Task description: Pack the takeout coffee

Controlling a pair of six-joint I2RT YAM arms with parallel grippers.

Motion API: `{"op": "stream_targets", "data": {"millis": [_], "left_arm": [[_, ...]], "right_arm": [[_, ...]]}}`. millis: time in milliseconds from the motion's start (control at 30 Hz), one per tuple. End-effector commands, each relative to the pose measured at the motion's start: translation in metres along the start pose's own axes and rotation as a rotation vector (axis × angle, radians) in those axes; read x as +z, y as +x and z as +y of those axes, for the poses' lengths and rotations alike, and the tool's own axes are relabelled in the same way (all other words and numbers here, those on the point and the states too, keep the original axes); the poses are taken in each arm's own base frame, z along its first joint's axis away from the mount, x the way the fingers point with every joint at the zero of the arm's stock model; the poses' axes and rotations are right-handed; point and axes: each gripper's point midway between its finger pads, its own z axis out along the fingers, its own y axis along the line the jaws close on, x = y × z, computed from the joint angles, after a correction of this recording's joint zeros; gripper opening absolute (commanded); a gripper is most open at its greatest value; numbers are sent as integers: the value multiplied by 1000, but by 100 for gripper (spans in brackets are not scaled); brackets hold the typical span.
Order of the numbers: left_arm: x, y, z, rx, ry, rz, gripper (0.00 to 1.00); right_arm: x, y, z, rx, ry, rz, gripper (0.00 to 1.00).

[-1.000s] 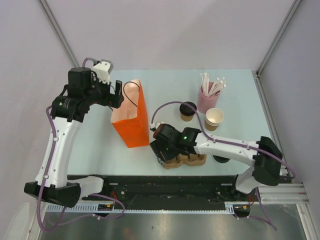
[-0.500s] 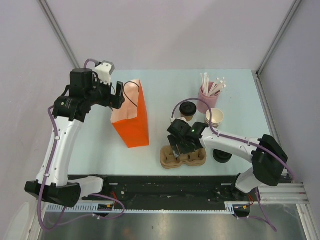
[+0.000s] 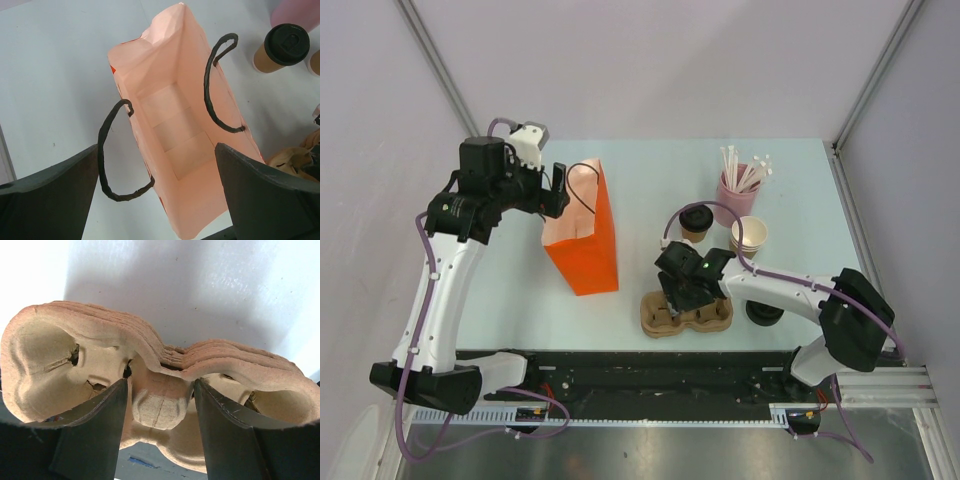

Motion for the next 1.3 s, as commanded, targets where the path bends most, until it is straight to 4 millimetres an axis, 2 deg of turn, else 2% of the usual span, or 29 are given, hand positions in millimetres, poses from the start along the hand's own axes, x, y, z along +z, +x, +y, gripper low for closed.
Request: {"op": "stream_targets", "data": {"millis": [0,100,233,433,800,1067,1200,1267], "left_arm": [[-2,-11,-1,67,26,-49,100],[-2,-13,-2,67,31,-54,100],[-2,-15,-3,66,35,-57,100],[-3,-15,-4,66,40,-59,100],[2,-14,-4,66,46,-48,100],[1,-13,-3,68,40,-46,100],[-2,-16,4,77,5,-55,100],[-6,-20,7,76,-11,-69,100]], "right_arm": [[-16,-11,3,23,-20,-70,60],[-22,-12,1,29,-18,-84,55],[-25,-13,1,28,-23,-90,42],[-18,-9,0,18,-12,-62,42],[-50,-18,-8,36,-1,-141,39],[-52,-20,-7,18,-16,-146,37],[-78,-39,-1,-18,-55,-225,25],[-95,-48,2,-65,-91,-271,24]]}}
